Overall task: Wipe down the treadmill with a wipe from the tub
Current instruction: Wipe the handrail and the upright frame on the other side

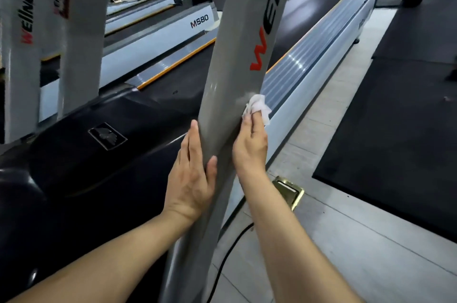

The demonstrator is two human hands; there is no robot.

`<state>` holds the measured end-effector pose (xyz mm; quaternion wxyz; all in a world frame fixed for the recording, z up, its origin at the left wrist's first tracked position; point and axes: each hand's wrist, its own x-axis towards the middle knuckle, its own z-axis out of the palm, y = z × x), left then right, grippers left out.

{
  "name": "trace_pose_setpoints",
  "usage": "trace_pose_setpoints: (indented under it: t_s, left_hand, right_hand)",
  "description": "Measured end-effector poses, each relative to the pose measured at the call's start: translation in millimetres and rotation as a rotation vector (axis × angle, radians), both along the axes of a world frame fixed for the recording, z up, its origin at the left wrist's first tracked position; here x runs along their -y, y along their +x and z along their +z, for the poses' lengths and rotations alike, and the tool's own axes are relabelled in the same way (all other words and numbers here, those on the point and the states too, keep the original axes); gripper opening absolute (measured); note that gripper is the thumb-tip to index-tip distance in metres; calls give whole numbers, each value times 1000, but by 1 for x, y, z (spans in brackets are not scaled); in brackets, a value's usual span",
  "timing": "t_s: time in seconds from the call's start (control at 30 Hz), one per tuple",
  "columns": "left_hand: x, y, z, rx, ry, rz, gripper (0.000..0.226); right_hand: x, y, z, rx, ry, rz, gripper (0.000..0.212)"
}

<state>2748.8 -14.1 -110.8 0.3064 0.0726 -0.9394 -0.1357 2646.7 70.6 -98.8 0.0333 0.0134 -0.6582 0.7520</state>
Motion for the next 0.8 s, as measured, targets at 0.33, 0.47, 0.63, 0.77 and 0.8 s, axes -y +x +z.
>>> trace_pose_setpoints:
  t_s: [0.33,0.47,0.63,0.77,0.8]
  left_hand:
    - [2,66,1,204,252,-115,73]
    - [-6,90,-10,368,398,-86,78]
    - [0,89,2,372,486,-62,74]
    - [0,92,7,387,518,-37,77]
    - [1,92,8,389,516,-37,82]
  right_hand:
    - [8,77,-35,-260,-83,30,27]
    - [9,39,-40,83,-78,91,38]
    - [25,114,-35,-62,-66,140,50]
    - [18,133,-37,-107,-48,227,45]
    - [16,127,-45,-59,-73,258,48]
